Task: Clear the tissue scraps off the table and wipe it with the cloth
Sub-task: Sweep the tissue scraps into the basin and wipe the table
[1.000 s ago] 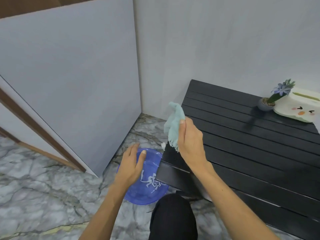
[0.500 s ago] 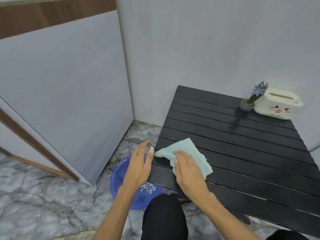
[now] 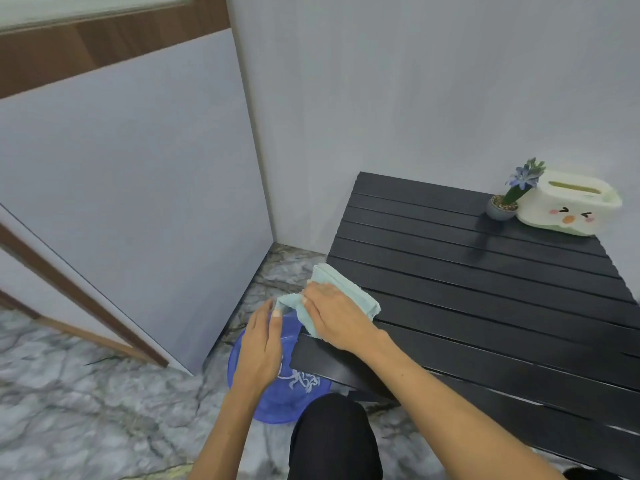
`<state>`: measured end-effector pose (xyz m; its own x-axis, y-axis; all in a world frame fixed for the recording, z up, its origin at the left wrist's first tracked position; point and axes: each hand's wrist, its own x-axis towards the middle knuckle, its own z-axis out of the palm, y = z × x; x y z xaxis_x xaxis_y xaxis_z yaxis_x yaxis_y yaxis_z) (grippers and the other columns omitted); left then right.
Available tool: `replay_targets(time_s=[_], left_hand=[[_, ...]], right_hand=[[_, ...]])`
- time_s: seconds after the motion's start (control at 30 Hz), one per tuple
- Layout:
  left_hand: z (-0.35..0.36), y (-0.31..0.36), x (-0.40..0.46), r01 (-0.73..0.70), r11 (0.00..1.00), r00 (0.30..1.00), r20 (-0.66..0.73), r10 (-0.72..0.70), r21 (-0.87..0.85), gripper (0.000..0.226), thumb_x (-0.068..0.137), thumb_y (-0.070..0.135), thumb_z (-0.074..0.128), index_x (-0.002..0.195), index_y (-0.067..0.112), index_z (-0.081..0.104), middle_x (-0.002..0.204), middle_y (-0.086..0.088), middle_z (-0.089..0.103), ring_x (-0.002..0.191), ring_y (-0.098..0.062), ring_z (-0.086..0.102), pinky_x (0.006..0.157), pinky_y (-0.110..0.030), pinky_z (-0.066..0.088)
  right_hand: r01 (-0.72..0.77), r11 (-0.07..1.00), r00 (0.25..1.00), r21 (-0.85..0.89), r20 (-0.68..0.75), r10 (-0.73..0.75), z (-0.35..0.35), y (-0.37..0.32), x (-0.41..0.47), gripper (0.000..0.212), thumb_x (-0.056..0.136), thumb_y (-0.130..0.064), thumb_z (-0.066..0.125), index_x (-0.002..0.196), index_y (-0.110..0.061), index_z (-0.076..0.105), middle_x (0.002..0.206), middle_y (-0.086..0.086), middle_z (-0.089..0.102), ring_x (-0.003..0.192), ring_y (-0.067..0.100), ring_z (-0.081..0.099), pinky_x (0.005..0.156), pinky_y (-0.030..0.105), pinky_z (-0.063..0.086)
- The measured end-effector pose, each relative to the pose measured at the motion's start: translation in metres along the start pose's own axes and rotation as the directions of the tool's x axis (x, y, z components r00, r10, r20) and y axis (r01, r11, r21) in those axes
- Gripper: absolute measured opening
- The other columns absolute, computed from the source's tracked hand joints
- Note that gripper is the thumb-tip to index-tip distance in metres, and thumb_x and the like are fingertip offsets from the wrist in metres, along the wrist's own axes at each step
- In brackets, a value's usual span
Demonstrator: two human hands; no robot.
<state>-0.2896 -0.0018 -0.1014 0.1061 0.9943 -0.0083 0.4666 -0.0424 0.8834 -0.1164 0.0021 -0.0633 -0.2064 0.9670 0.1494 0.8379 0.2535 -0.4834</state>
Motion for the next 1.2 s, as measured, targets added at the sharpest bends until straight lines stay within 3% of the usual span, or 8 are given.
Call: replay_targets(time_s=[0.1,0.23,0.4,0.7,0.8,0.9,1.0,1.2], left_hand=[[-0.002,0.001,0.001,-0.012,0.999,1.000,0.017,0.011,0.037,0.053,0.102,0.043,0.033,0.148,0.016,0.038,0.151,0.003,0.041,0.137,-0.009,0.036,0.107,-0.019,0.023],[-0.007,-0.002,0.003,0.009,0.999,1.000,0.017,-0.010,0.051,0.058,0.102,0.048,0.031,0.150,0.016,0.036,0.154,0.002,0.038,0.141,-0.011,0.033,0.114,-0.027,0.024],[-0.014,-0.006,0.003,0.029,0.997,0.999,0.024,-0.030,0.067,0.059,0.101,0.050,0.030,0.151,0.018,0.034,0.155,0.004,0.037,0.142,-0.011,0.032,0.116,-0.031,0.024],[-0.008,0.027,0.006,-0.033,0.999,0.999,0.020,0.033,-0.020,0.054,0.103,0.045,0.031,0.150,0.019,0.035,0.154,0.007,0.037,0.140,-0.007,0.032,0.112,-0.023,0.022],[-0.005,0.034,0.007,-0.053,0.998,0.998,0.023,0.053,-0.022,0.054,0.103,0.046,0.030,0.150,0.020,0.035,0.153,0.007,0.038,0.140,-0.007,0.033,0.112,-0.023,0.023],[-0.004,0.036,0.006,-0.052,0.998,0.998,0.031,0.053,-0.038,0.054,0.103,0.047,0.031,0.150,0.021,0.035,0.153,0.008,0.037,0.138,-0.004,0.033,0.111,-0.022,0.022],[-0.001,0.035,0.001,-0.039,0.997,0.999,0.029,0.041,-0.062,0.054,0.103,0.046,0.032,0.150,0.021,0.036,0.152,0.009,0.038,0.136,-0.001,0.033,0.109,-0.020,0.022],[0.003,0.022,-0.004,0.007,0.996,1.000,0.021,-0.005,-0.086,0.053,0.103,0.045,0.031,0.149,0.021,0.038,0.152,0.009,0.040,0.137,-0.002,0.034,0.109,-0.021,0.024]], right_hand=[[-0.036,0.999,0.999,-0.012,-0.030,0.036,0.003,0.007,0.013,0.026,0.104,-0.021,0.035,0.110,-0.007,0.057,0.121,0.015,0.062,0.111,0.031,0.055,0.106,0.036,0.032],[-0.175,0.967,0.971,0.183,-0.129,0.200,-0.010,0.007,0.016,0.028,0.105,-0.026,0.034,0.103,-0.010,0.058,0.084,0.005,0.061,0.073,0.022,0.052,0.069,0.033,0.036],[-0.180,0.889,0.902,0.421,-0.289,0.320,-0.042,0.012,0.007,0.026,0.105,-0.029,0.036,0.108,-0.018,0.059,0.067,-0.003,0.057,0.054,0.007,0.048,0.051,0.020,0.036],[-0.099,0.992,0.995,0.081,0.025,0.097,-0.032,0.020,-0.059,0.029,0.102,-0.041,0.028,0.113,-0.028,0.051,0.097,0.001,0.066,0.082,0.021,0.060,0.078,0.041,0.050],[-0.053,0.991,0.998,0.122,-0.034,0.058,-0.029,0.013,-0.078,0.031,0.104,-0.036,0.031,0.120,-0.025,0.055,0.109,-0.010,0.064,0.093,0.006,0.058,0.084,0.024,0.045],[-0.173,0.936,0.938,0.305,-0.240,0.251,-0.035,0.012,-0.082,0.025,0.105,-0.028,0.035,0.110,-0.023,0.059,0.084,-0.012,0.061,0.076,0.004,0.054,0.068,0.014,0.038],[-0.233,0.869,0.861,0.437,-0.323,0.393,-0.038,0.012,-0.081,0.022,0.105,-0.026,0.036,0.101,-0.022,0.057,0.064,-0.006,0.054,0.058,0.009,0.046,0.054,0.018,0.035],[-0.256,0.853,0.883,0.454,-0.249,0.398,-0.021,-0.012,-0.071,0.023,0.105,-0.028,0.033,0.099,-0.020,0.054,0.073,0.005,0.059,0.064,0.012,0.048,0.059,0.026,0.039]])
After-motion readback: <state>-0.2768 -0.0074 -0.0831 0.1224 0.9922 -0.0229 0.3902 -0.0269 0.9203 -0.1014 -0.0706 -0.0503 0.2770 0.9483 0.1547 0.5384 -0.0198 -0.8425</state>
